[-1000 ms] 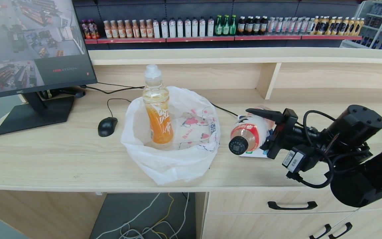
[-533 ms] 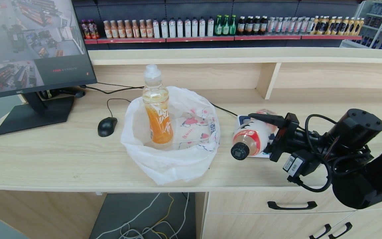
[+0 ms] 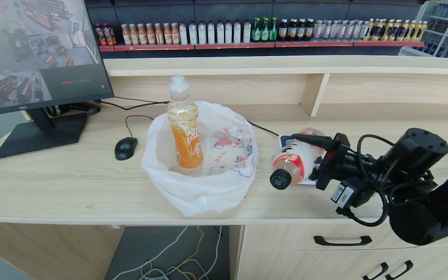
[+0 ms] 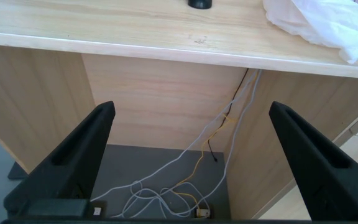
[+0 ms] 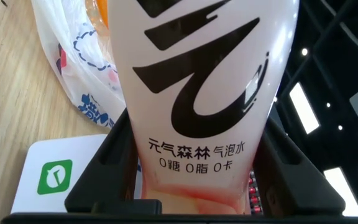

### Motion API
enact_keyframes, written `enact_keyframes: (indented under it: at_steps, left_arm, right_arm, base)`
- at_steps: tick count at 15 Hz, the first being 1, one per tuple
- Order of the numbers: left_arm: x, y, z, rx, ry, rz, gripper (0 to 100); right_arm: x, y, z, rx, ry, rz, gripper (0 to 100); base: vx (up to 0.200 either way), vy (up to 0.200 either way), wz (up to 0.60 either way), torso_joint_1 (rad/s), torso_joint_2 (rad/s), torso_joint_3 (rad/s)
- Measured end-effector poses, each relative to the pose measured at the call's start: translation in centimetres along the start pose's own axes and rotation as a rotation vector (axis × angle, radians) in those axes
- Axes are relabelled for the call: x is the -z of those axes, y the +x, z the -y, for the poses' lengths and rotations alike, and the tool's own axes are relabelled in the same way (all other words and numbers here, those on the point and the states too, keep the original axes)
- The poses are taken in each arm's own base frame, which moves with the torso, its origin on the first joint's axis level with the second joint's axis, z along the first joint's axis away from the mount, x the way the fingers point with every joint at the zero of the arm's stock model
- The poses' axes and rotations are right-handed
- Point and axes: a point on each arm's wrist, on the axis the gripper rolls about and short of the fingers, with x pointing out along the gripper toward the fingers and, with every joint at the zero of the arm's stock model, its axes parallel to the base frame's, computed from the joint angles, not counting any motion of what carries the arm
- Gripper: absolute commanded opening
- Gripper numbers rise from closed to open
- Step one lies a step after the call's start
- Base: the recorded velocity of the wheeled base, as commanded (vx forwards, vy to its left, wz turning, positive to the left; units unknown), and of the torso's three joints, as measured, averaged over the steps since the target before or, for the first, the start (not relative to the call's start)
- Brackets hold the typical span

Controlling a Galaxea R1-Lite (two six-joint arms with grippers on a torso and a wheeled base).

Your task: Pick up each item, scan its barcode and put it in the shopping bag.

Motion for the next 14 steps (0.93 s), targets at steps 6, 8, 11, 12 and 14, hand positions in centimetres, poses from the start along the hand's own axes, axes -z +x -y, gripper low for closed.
enact_keyframes:
  at_steps: [6,8,11,12,14]
  left_arm:
    - [0.0,0.0,0.0,0.0,0.0,0.0,100]
    - [0.0,0.0,0.0,0.0,0.0,0.0,100]
    - [0.0,0.0,0.0,0.0,0.0,0.0,100]
    - [0.0,0.0,0.0,0.0,0.0,0.001,100]
    - [0.0,0.0,0.0,0.0,0.0,0.001,100]
  right_arm:
    - [-0.2,0.2,0.0,0.0,0.002,0.006,0]
    - [-0.4,0.3,0.1,0.001,0.003,0.013,0]
    - [-1.5,0.9,0.3,0.004,0.023,0.048,0]
    - [-1.8,1.1,0.6,0.009,0.033,0.058,0]
    - [-3.1,1.9,1.6,0.03,0.068,0.099,0]
  base:
    - [0.0,0.0,0.0,0.0,0.0,0.0]
    - [0.0,0.0,0.0,0.0,0.0,0.0]
    - [0.0,0.0,0.0,0.0,0.0,0.0]
    - [0.0,0.0,0.0,0.0,0.0,0.0]
    - [0.0,0.0,0.0,0.0,0.0,0.0]
